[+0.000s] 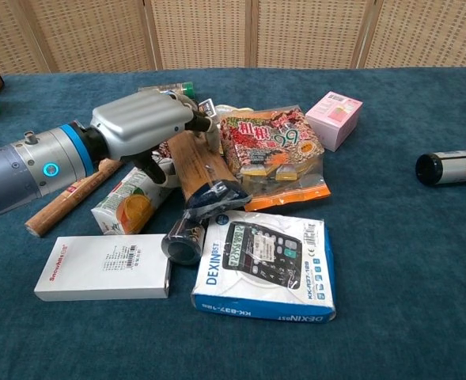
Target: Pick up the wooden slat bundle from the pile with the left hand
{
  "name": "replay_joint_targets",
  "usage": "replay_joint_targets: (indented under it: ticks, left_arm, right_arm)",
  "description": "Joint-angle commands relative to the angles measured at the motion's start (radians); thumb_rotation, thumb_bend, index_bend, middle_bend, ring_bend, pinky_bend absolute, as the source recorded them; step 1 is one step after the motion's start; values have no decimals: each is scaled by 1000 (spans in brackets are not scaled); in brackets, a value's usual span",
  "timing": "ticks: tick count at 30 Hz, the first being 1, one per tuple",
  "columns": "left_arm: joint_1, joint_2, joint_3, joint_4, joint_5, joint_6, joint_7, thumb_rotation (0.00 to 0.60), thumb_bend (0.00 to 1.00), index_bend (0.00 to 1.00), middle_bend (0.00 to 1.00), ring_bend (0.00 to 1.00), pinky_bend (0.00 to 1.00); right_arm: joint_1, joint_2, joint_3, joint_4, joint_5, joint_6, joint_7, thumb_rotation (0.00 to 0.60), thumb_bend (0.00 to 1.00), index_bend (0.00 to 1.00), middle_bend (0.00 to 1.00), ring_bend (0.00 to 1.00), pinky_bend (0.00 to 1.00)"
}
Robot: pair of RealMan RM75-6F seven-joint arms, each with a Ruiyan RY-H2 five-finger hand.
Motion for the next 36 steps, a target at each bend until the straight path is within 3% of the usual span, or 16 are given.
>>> replay_joint_targets:
  ticks: [1,7,15,23,36]
  left_arm:
    - [15,-11,10,30,12,44,-46,600,395,651,690,906,550]
    - [30,8,24,42,3,59,-57,600,408,711,794,999,682]
    - [53,54,-26,3,-15,170,-118,600,434,754,844,1000,775]
    - [81,179,-97,-198,-53,256,-184,600,445,781,870,1000,790]
    - [129,441,-205,-576,-66,363,-114,600,433,787,885,1000,801]
  right_arm:
    - [1,-1,1,1,-2,-2,4,586,319,0,40,0,0]
    - [2,-9,3,6,-11,-4,10,587,321,0,44,0,0]
    - [3,-13,5,2,-27,2,4,589,320,0,46,0,0]
    - [12,-21,9,3,-33,-9,1,587,320,0,46,0,0]
    - [13,-35,7,30,-51,-12,36,586,321,0,46,0,0]
